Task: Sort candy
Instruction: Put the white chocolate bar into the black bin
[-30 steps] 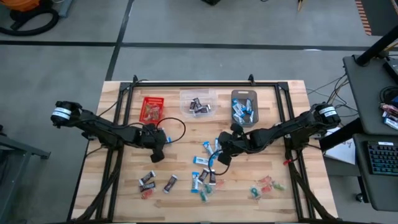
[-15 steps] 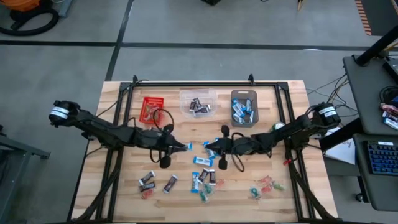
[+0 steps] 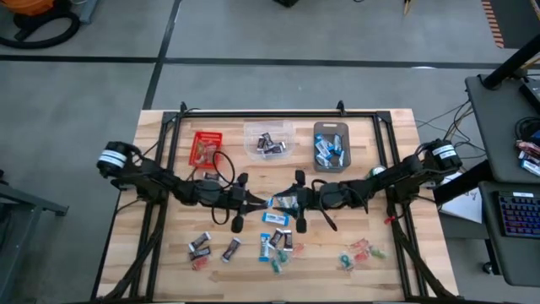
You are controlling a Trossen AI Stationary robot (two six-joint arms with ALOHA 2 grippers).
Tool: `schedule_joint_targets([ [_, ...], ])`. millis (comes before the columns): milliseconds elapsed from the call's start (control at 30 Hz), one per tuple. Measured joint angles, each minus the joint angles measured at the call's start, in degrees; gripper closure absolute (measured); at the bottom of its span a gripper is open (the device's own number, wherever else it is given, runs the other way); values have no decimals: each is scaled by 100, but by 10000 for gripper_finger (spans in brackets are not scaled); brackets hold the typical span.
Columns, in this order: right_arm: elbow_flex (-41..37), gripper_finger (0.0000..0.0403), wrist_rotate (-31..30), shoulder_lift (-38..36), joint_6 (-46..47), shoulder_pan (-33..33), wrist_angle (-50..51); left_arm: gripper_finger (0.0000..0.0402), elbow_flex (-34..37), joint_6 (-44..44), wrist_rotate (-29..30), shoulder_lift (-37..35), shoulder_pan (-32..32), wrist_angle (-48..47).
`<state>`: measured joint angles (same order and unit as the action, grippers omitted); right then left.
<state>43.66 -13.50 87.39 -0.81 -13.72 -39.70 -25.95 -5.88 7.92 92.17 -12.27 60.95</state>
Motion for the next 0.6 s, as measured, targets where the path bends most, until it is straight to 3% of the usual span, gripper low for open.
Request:
schedule_joint_targets([
  [267,2,171,217,2,120,26,46,393,-334,-65,-486,615,-6,745],
  [400,2,168,282,2,96,24,44,393,-533,-65,-592,765,-1,746],
  [600,4,189,951,4,71,27,44,393,-694,-64,-755,881,-5,749],
])
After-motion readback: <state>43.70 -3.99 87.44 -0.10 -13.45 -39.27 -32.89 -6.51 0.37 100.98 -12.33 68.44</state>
